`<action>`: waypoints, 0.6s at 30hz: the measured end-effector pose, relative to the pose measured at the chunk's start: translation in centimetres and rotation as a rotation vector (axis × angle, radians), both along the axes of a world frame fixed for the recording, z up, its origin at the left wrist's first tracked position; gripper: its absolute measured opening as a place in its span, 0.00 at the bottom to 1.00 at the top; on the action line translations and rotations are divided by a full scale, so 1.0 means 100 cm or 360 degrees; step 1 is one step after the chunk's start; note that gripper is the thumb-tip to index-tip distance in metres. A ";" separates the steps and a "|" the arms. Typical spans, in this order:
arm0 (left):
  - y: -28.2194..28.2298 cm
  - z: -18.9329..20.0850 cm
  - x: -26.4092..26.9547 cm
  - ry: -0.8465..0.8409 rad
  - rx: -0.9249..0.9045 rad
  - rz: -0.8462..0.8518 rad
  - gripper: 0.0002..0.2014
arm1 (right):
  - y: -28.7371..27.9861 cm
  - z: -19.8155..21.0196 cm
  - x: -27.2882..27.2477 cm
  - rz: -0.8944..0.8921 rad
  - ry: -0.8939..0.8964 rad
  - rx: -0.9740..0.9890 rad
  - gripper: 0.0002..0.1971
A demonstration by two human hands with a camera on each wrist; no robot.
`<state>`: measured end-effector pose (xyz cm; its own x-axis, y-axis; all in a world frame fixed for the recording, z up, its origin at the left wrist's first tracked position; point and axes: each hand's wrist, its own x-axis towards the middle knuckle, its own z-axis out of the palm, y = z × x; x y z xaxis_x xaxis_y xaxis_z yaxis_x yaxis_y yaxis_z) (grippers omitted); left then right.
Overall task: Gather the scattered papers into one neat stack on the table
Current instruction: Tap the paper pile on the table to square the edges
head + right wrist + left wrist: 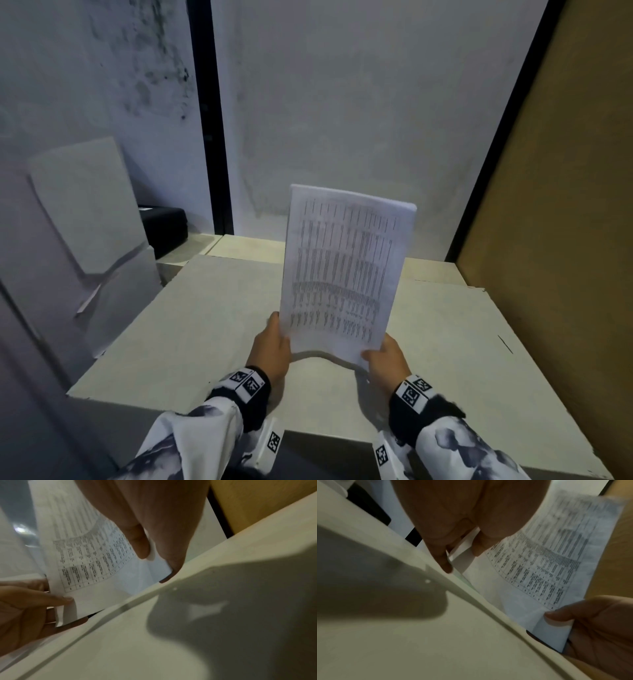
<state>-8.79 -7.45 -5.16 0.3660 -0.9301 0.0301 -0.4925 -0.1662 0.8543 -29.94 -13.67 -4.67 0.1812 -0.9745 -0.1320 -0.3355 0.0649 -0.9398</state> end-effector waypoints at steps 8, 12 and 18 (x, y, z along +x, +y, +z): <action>0.008 -0.018 -0.002 0.0143 0.0042 -0.0011 0.16 | 0.007 -0.004 -0.007 0.0043 0.0021 0.0038 0.20; 0.008 -0.017 0.001 0.0350 -0.0050 0.0005 0.19 | 0.008 -0.001 -0.012 0.0094 0.0000 0.0017 0.22; -0.016 0.016 0.013 0.0108 -0.0078 -0.0121 0.20 | -0.004 0.017 -0.007 0.0071 -0.0059 0.0051 0.24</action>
<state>-7.48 -9.02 -3.61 0.2969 -0.9534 0.0537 -0.4427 -0.0876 0.8924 -30.63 -14.09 -2.94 0.2298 -0.9607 -0.1554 -0.3037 0.0809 -0.9493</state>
